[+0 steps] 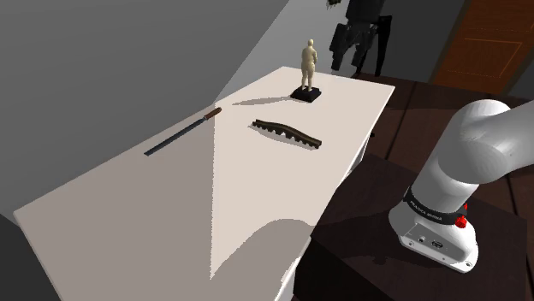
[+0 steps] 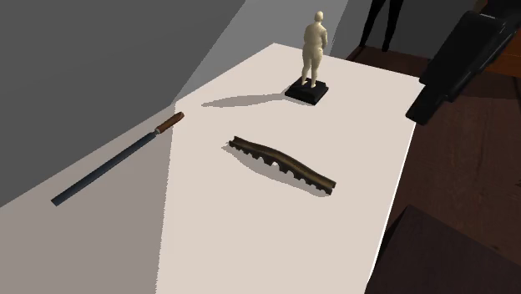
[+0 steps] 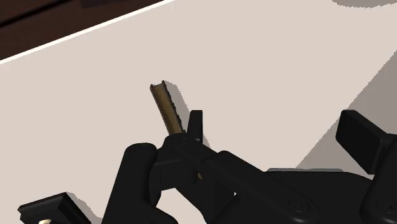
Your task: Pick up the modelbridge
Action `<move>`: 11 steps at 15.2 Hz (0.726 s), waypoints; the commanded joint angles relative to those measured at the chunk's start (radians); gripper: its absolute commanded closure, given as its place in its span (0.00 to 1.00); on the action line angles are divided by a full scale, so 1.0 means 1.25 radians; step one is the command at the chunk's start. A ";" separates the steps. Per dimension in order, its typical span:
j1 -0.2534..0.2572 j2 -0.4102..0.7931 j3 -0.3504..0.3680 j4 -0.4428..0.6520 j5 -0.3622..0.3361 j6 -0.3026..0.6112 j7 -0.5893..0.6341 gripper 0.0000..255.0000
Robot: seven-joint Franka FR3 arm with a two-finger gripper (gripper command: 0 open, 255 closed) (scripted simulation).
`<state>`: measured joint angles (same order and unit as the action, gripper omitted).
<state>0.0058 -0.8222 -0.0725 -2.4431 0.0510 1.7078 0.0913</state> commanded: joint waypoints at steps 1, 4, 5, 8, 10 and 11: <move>0.000 0.000 0.000 0.000 0.000 0.000 0.000 0.00; 0.002 0.056 -0.023 -0.027 -0.012 0.082 -0.041 0.00; 0.003 0.077 -0.030 -0.033 -0.015 0.109 -0.054 0.00; 0.007 0.147 -0.053 -0.045 -0.021 0.191 -0.096 0.00; 0.011 0.200 -0.068 -0.047 -0.023 0.245 -0.124 0.00; 0.013 0.227 -0.076 -0.046 -0.023 0.271 -0.138 0.00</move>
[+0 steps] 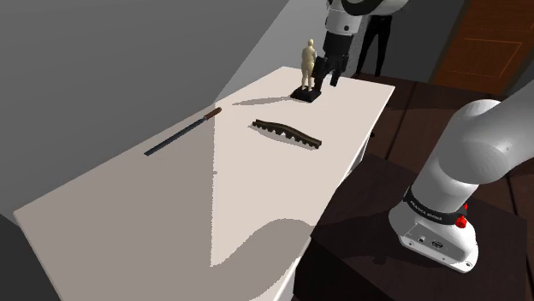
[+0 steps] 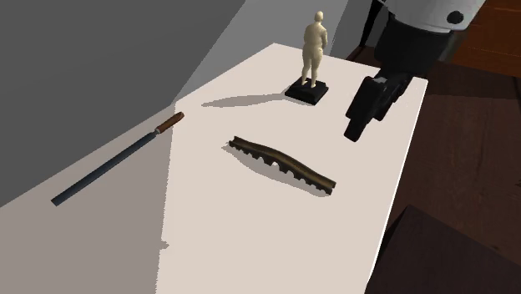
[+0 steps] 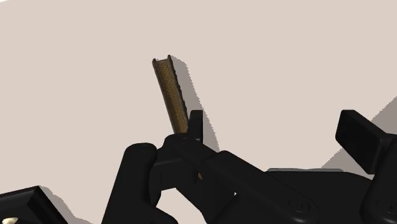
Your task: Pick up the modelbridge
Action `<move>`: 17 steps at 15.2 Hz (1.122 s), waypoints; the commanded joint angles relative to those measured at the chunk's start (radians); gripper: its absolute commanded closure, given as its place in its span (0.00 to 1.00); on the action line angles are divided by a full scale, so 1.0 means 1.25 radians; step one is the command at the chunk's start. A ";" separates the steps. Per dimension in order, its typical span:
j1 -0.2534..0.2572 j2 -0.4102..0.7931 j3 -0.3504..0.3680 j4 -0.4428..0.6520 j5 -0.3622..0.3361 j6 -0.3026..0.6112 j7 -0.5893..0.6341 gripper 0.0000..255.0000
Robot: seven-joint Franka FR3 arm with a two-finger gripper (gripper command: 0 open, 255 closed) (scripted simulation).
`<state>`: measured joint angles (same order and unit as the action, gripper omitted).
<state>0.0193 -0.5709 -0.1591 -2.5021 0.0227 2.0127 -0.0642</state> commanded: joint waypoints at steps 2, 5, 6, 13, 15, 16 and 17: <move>0.008 0.084 -0.022 0.007 0.003 0.078 -0.043 0.00; 0.018 0.175 -0.044 0.025 0.014 0.150 -0.089 0.00; 0.022 0.207 -0.051 0.033 0.020 0.172 -0.106 0.00; 0.041 0.438 -0.086 0.126 0.098 0.300 -0.237 0.00; 0.040 0.505 -0.087 0.162 0.128 0.326 -0.277 0.00; 0.038 0.539 -0.086 0.182 0.143 0.337 -0.297 0.00; 0.035 0.572 -0.083 0.204 0.159 0.347 -0.317 0.00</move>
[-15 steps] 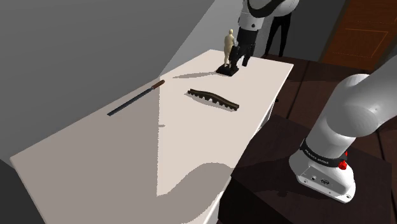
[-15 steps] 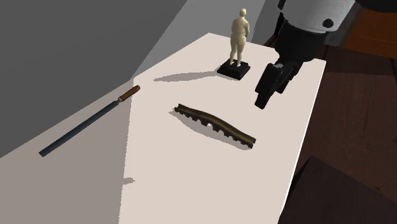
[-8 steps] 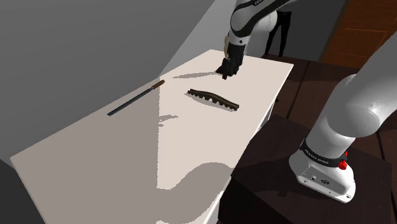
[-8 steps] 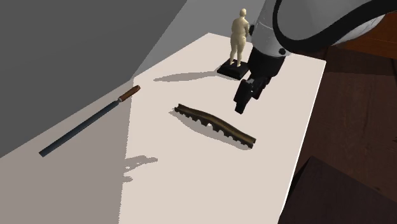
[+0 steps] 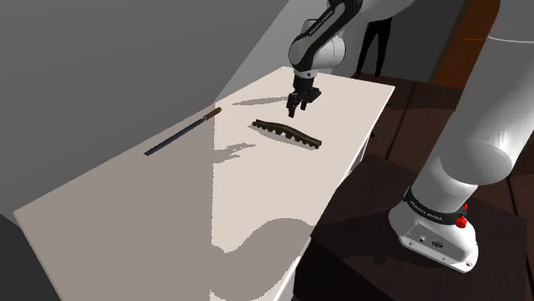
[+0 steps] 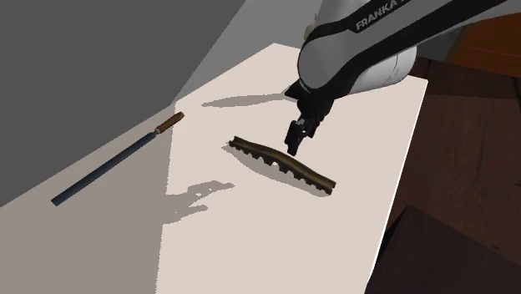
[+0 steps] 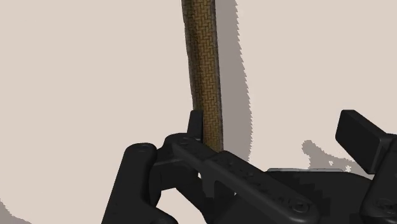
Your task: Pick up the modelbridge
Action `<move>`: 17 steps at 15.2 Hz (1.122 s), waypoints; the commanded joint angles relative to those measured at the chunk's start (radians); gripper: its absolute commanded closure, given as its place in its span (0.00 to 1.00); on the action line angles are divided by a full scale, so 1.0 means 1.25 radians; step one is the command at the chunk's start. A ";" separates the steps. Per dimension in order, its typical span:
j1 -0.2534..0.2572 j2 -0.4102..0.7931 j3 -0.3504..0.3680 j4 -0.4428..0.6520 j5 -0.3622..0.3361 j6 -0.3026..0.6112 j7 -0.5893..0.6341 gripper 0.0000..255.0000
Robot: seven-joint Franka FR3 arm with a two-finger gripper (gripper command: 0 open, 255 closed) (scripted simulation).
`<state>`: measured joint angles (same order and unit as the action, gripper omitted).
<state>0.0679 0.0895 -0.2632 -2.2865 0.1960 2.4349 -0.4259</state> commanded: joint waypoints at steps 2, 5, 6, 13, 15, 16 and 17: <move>-0.013 0.110 0.008 0.076 0.048 0.026 -0.063 0.00; -0.032 0.208 0.025 0.152 0.082 0.044 -0.109 0.00; -0.039 0.241 0.031 0.179 0.091 0.048 -0.122 0.00; -0.062 0.343 0.058 0.237 0.122 0.091 -0.160 0.00; -0.066 0.361 0.063 0.240 0.130 0.105 -0.167 0.00; -0.067 0.366 0.065 0.241 0.132 0.109 -0.169 0.00; -0.068 0.366 0.065 0.241 0.132 0.109 -0.169 0.00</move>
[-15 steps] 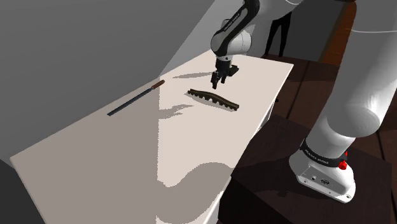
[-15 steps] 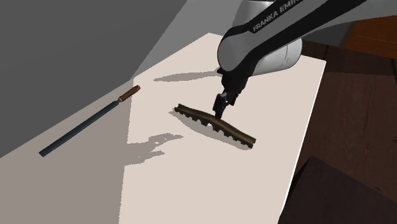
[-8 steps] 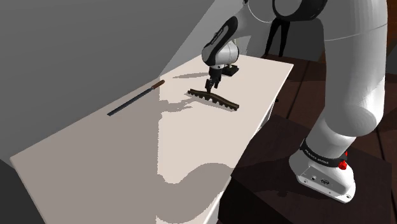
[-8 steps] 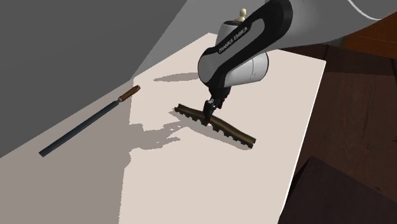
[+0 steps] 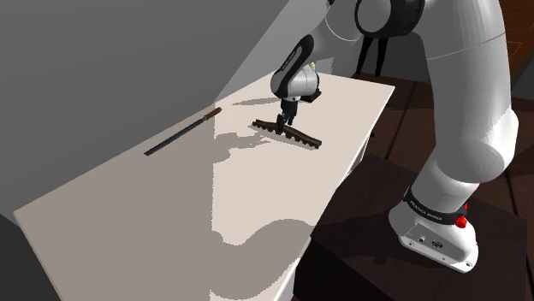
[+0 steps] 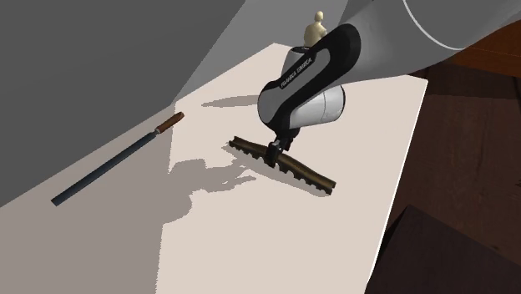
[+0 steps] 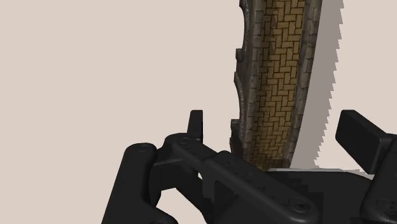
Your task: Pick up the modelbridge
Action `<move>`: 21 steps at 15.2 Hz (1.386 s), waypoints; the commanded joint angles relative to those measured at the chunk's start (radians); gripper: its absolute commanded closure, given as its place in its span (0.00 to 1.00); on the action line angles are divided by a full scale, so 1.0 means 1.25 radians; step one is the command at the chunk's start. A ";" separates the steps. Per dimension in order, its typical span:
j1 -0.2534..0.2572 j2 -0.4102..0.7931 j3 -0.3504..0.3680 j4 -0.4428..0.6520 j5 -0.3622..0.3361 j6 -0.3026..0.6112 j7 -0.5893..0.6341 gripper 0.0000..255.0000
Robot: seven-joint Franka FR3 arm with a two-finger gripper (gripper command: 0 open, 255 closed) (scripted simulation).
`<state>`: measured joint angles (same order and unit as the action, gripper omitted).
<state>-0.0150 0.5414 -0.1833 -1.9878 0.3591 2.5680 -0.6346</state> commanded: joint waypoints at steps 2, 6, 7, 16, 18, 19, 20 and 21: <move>-0.001 0.005 0.001 0.002 0.002 0.003 -0.002 1.00; -0.001 0.005 0.001 0.002 0.002 0.003 -0.002 1.00; -0.001 0.005 0.001 0.002 0.002 0.003 -0.002 1.00; 0.009 -0.038 -0.013 -0.004 -0.017 -0.034 0.015 1.00; 0.013 -0.055 -0.019 -0.005 -0.025 -0.049 0.021 1.00; 0.014 -0.063 -0.021 -0.005 -0.029 -0.056 0.025 1.00; 0.016 -0.071 -0.024 -0.005 -0.033 -0.064 0.028 1.00; 0.018 -0.079 -0.026 -0.005 -0.037 -0.072 0.031 1.00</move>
<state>0.0050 0.4506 -0.2129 -1.9977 0.3182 2.4893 -0.6003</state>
